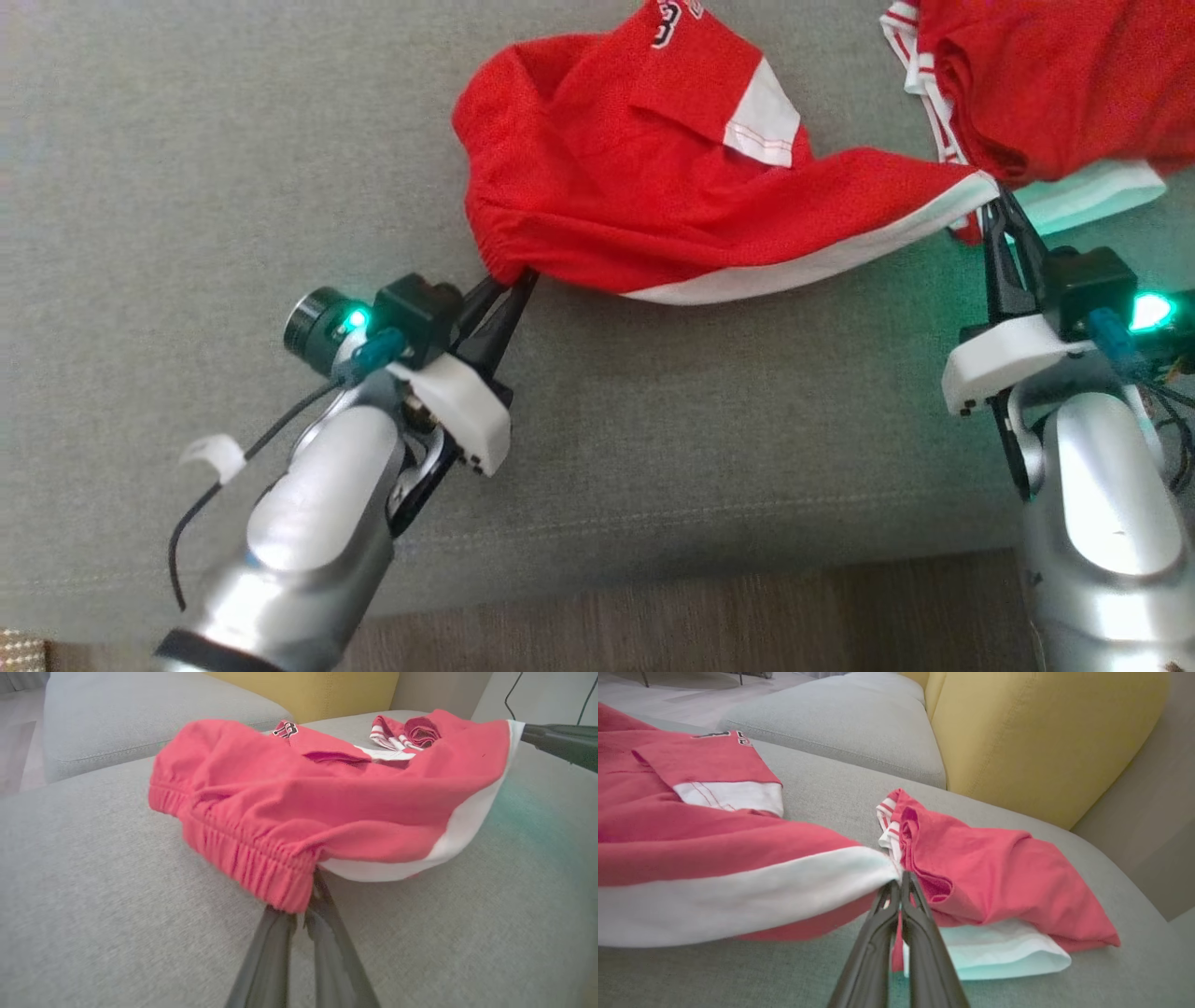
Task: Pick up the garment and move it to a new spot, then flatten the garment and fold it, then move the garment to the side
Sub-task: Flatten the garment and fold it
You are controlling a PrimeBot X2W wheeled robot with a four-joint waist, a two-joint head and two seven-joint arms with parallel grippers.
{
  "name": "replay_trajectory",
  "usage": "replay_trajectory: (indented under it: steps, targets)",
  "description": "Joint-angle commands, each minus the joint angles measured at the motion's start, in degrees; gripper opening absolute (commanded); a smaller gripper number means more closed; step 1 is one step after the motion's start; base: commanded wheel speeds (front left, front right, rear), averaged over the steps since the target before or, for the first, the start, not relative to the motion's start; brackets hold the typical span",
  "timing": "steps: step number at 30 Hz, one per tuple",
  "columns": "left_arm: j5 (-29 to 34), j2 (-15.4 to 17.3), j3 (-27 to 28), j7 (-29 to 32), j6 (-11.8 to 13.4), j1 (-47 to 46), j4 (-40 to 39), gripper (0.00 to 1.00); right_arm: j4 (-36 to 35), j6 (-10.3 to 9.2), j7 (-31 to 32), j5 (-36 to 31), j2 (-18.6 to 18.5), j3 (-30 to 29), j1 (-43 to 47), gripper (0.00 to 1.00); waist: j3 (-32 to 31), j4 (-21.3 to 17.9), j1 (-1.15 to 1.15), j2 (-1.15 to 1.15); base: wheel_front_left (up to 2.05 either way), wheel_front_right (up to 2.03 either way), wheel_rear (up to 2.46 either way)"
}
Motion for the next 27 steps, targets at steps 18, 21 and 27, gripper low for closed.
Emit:
replay_trajectory:
  steps: [18,21,27]
  targets:
    - [-15.5,14.8,-6.7,0.6,0.0,-3.3,-13.2,0.0,-2.5,-0.02,-1.5,-3.3,-8.4,10.1,-10.6,0.0,-11.6,3.9,0.0,0.0,0.0,0.0,0.0]
    - [-18.7,16.6,-5.1,2.5,0.0,-4.8,-15.9,0.0,-4.5,-0.02,-1.6,-4.0,-9.5,10.4,-11.9,0.0,-13.4,4.1,0.0,0.0,0.0,0.0,0.0]
    - [-24.4,19.0,-1.4,9.3,1.6,-5.9,-23.0,0.0,-9.0,-0.02,-1.5,-5.0,-11.1,12.0,-12.2,0.0,-17.3,4.5,0.0,0.0,0.0,0.0,0.0]
